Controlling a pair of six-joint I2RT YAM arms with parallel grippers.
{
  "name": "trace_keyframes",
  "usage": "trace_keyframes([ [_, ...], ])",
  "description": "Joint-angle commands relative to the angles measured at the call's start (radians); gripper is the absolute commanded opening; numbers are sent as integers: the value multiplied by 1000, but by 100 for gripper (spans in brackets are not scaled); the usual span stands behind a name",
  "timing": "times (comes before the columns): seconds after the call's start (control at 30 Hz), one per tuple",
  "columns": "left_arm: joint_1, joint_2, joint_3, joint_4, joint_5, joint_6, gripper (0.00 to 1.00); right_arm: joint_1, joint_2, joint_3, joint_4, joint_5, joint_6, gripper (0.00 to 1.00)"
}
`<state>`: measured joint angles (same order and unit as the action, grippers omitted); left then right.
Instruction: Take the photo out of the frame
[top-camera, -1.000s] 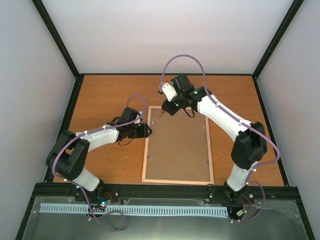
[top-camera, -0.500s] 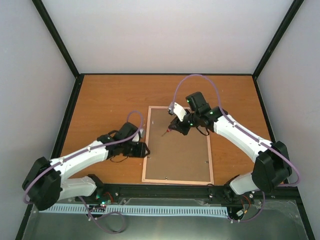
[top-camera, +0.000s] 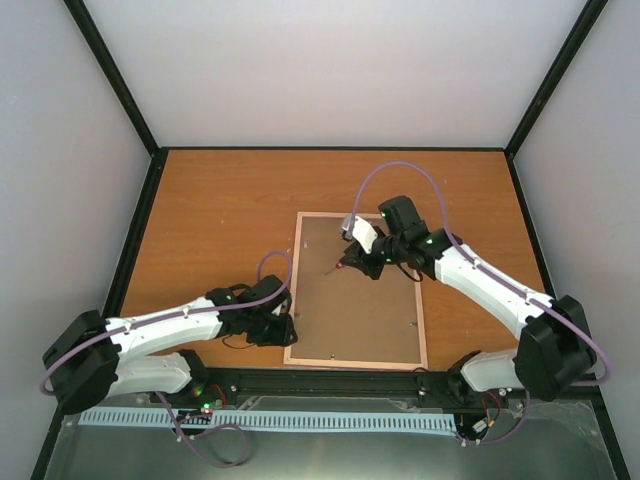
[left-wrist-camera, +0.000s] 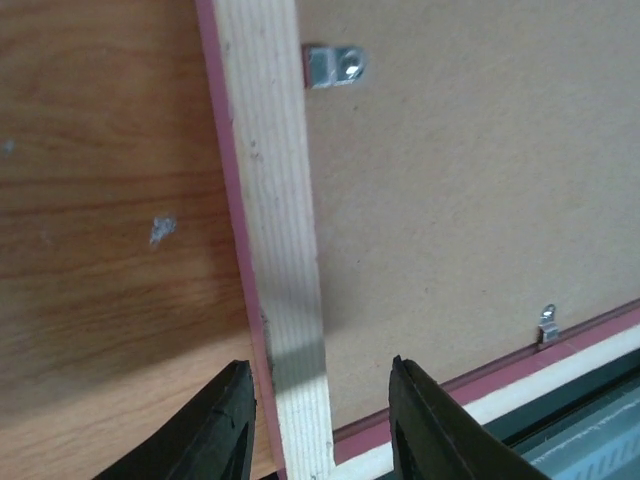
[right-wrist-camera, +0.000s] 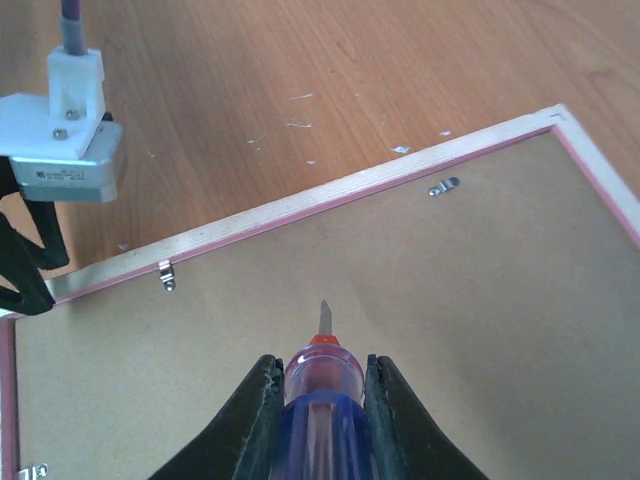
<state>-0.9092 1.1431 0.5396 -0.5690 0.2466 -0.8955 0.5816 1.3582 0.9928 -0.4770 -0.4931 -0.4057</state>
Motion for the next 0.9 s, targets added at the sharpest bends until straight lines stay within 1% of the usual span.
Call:
trace_keyframes([
  [0.0, -47, 29, 5, -16, -77, -94, 37, -12, -59, -29, 89, 33, 6, 3],
  [0.2, -49, 58, -6, 48, -138, -148, 30, -18, -110, -55, 96, 3, -15, 3],
  [0.37, -48, 127, 3, 127, -149, -144, 28, -26, -133, -63, 100, -15, -14, 3],
  [0.47, -50, 170, 18, 130, -170, -140, 21, -27, -140, -66, 103, -23, -12, 3],
  [0.57, -50, 189, 18, 140, -200, -132, 12, -26, -139, -66, 102, -35, -17, 3],
  [0.7, -49, 205, 22, 191, -225, -90, 3, -26, -127, -59, 80, -85, -36, 3],
  [0.77, -50, 230, 40, 206, -244, -59, 1, -25, -121, -56, 69, -124, -45, 3],
  [0.87, -50, 281, 85, 210, -279, -27, 1, -12, -91, -33, 30, -176, -56, 3],
])
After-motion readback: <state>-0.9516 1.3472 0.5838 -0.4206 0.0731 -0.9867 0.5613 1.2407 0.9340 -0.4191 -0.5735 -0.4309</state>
